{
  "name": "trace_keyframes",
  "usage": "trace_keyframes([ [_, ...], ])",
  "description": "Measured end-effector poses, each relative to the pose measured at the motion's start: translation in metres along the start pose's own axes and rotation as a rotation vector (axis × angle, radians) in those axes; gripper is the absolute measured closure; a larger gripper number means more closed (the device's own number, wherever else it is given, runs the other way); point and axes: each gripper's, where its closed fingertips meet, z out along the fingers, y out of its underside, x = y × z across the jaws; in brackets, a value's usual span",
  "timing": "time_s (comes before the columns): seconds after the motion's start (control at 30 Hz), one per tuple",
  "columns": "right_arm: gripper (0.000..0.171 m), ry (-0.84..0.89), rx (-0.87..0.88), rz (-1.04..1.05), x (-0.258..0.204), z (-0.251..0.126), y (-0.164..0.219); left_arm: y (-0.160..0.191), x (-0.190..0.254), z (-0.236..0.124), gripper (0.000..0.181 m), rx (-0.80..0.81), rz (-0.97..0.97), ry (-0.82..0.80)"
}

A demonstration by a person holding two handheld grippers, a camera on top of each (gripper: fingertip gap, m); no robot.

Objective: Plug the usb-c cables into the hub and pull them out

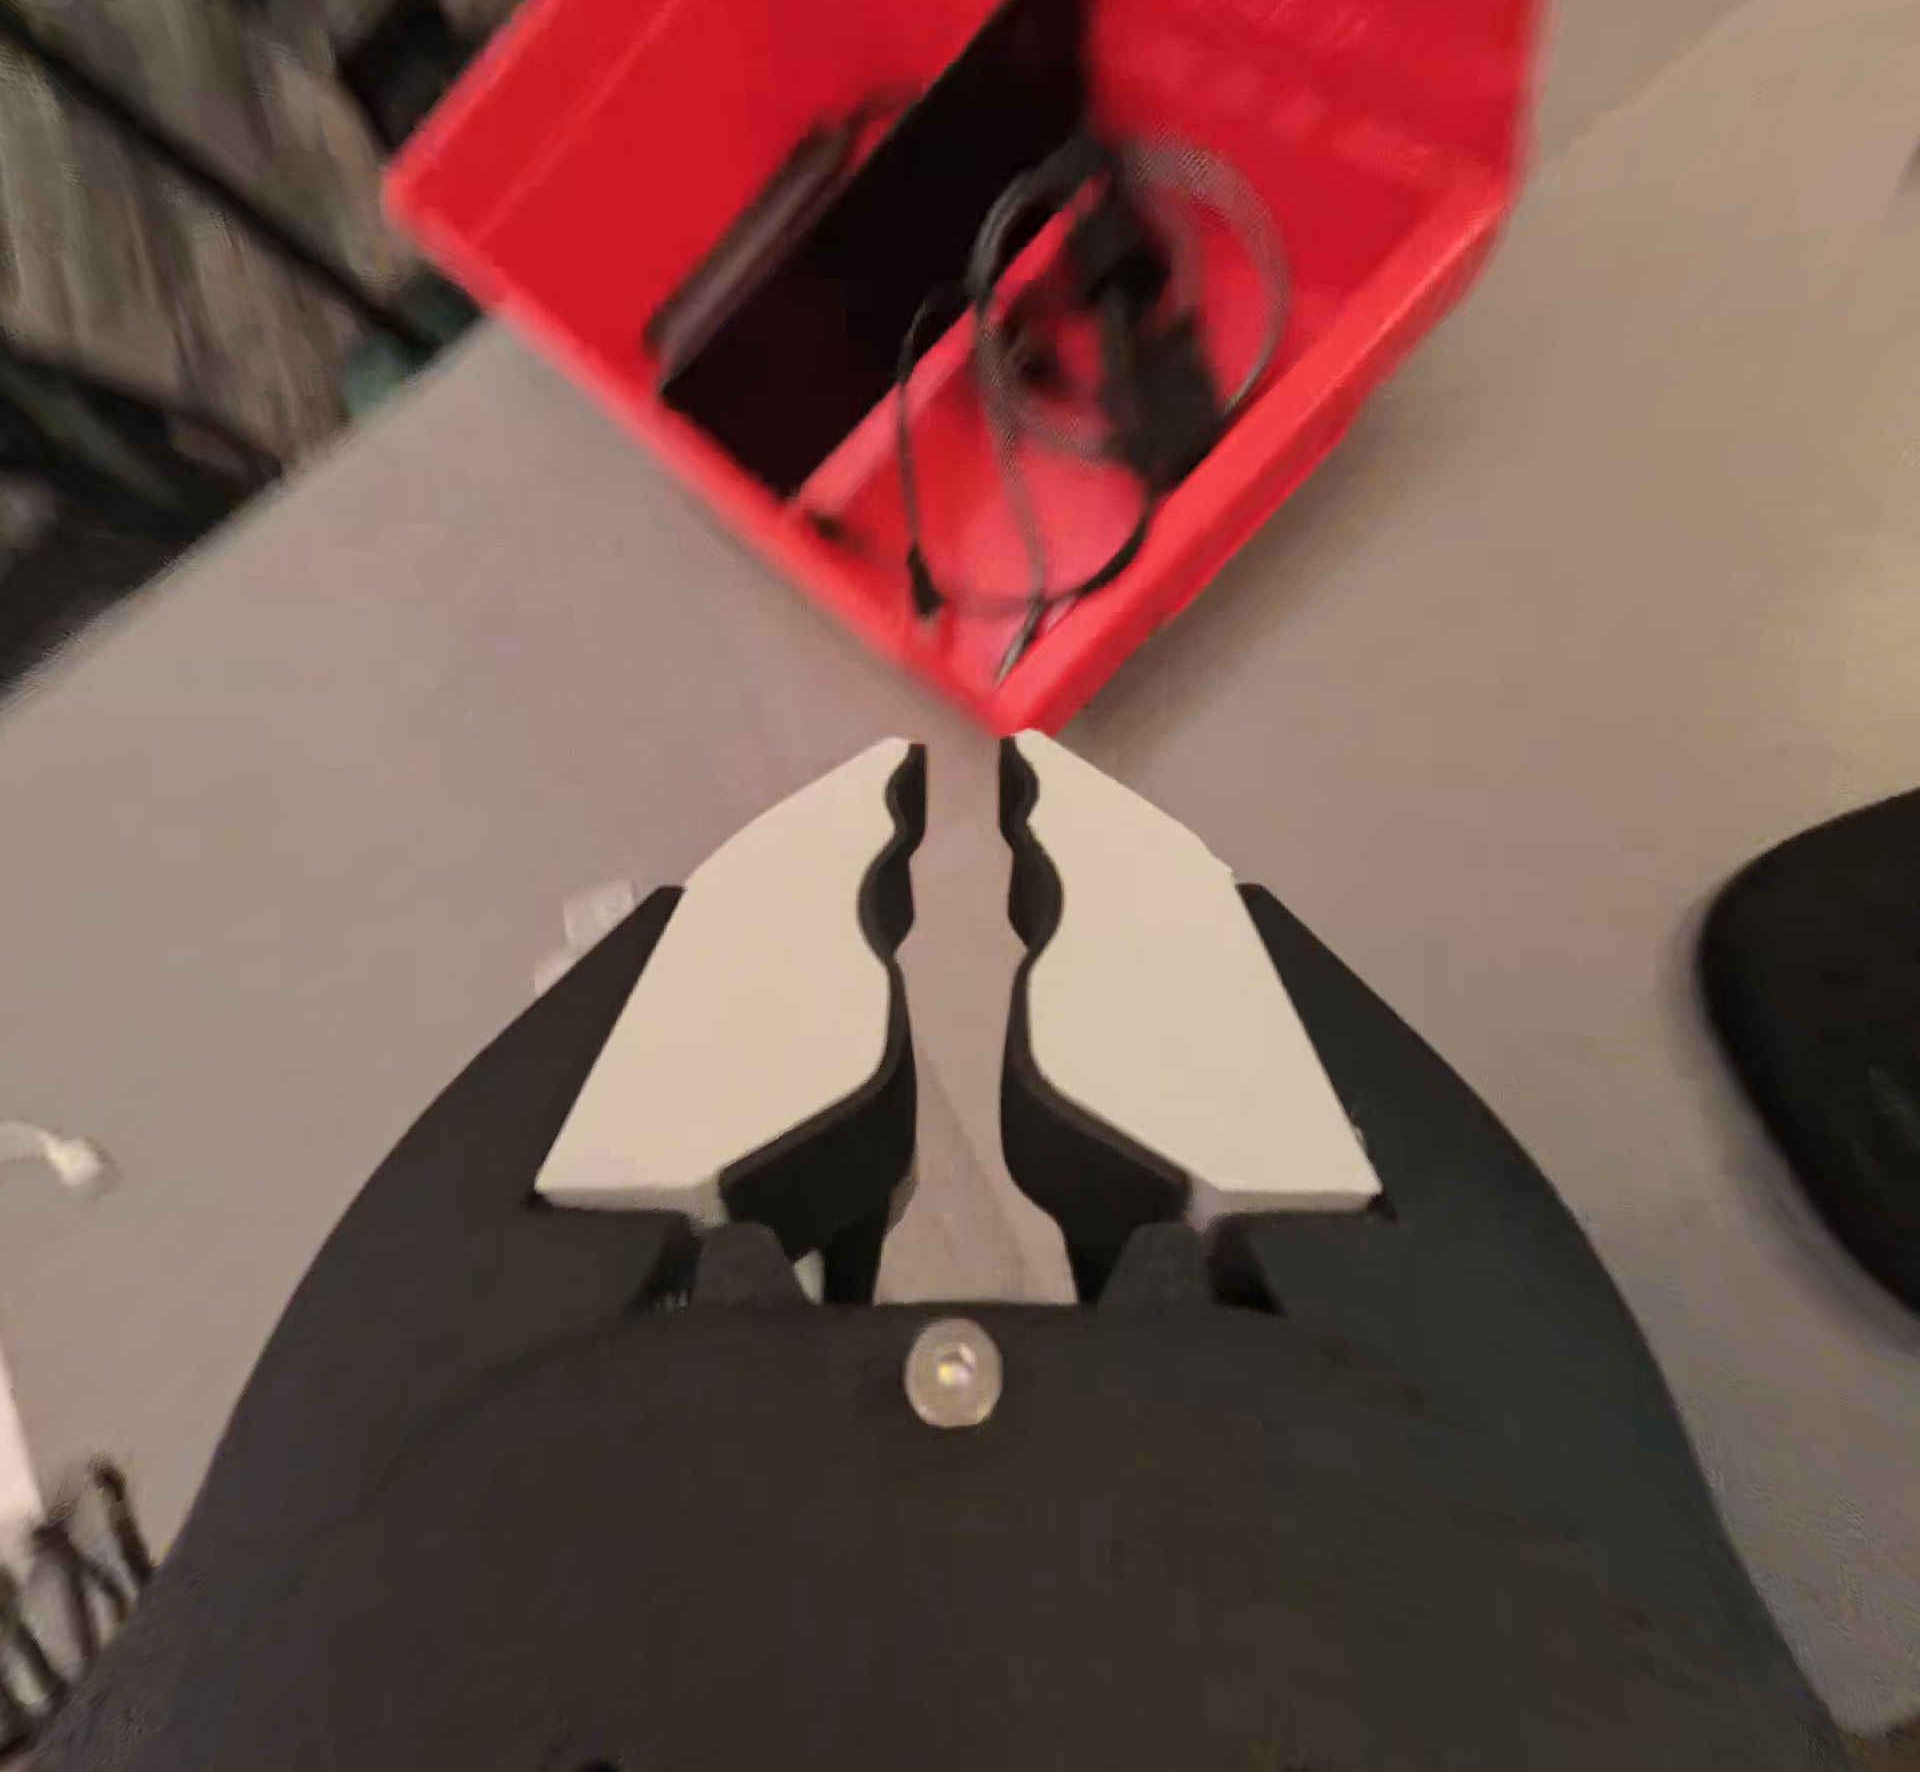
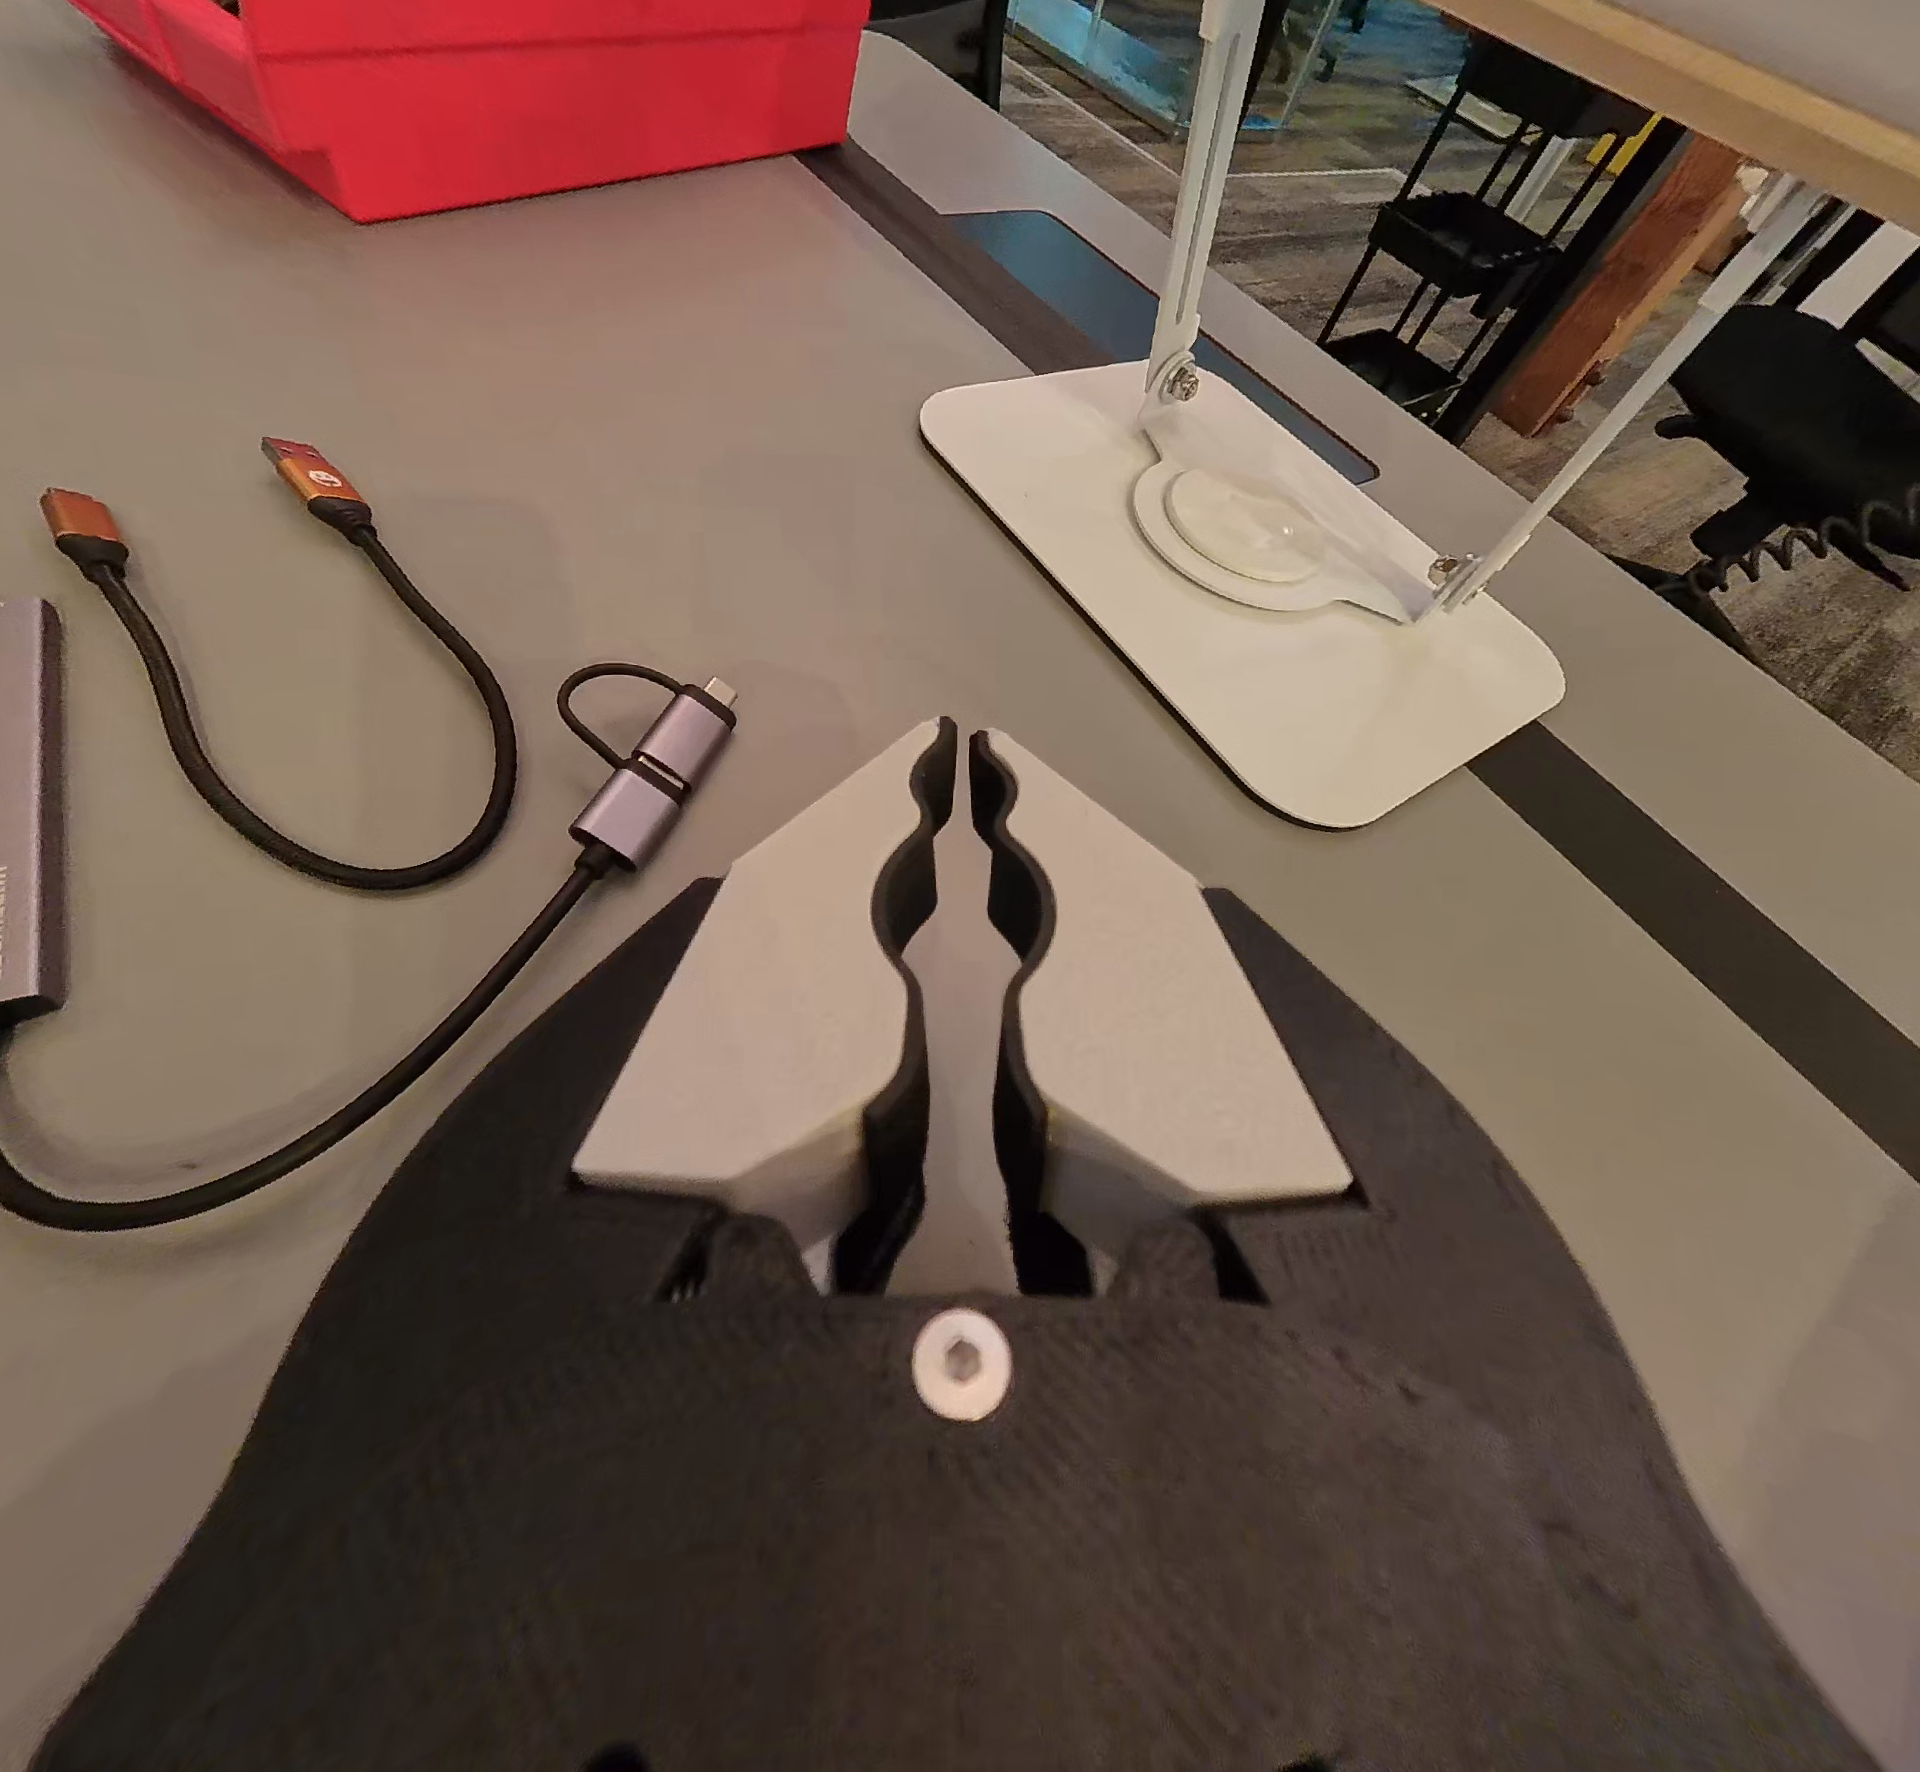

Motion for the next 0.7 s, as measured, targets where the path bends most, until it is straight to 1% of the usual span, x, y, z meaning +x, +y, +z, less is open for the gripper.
trace_keyframes([
  [0.03,0.171,-0.003,-0.002,0.000,0.000,0.000,0.000,0.025,-0.015,0.003,0.162,-0.063,-0.077,0.012],
  [0.1,0.171,-0.008,-0.007,-0.002,-0.001,0.001,0.001,0.070,-0.042,0.015,0.157,-0.195,-0.166,-0.008],
  [0.13,0.171,-0.010,-0.009,-0.005,-0.002,0.001,0.001,0.091,-0.048,0.020,0.156,-0.266,-0.206,0.003],
  [0.17,0.171,-0.012,-0.011,-0.008,-0.002,0.001,0.001,0.109,-0.049,0.026,0.156,-0.333,-0.246,0.036],
  [0.23,0.171,-0.018,-0.014,-0.012,-0.003,0.002,0.002,0.130,-0.055,0.039,0.156,-0.406,-0.287,0.063],
  [0.3,0.171,-0.022,-0.013,-0.011,-0.004,0.002,0.001,0.143,-0.058,0.053,0.160,-0.467,-0.316,0.083],
  [0.47,0.171,-0.031,-0.003,-0.004,-0.004,0.001,0.000,0.160,-0.072,0.082,0.156,-0.560,-0.290,0.079],
  [0.63,0.171,-0.041,0.003,0.002,-0.004,0.000,0.000,0.185,-0.080,0.096,0.159,-0.698,-0.222,0.066],
  [0.7,0.171,-0.045,0.004,0.003,-0.005,0.000,-0.001,0.188,-0.077,0.101,0.159,-0.718,-0.219,0.084],
])
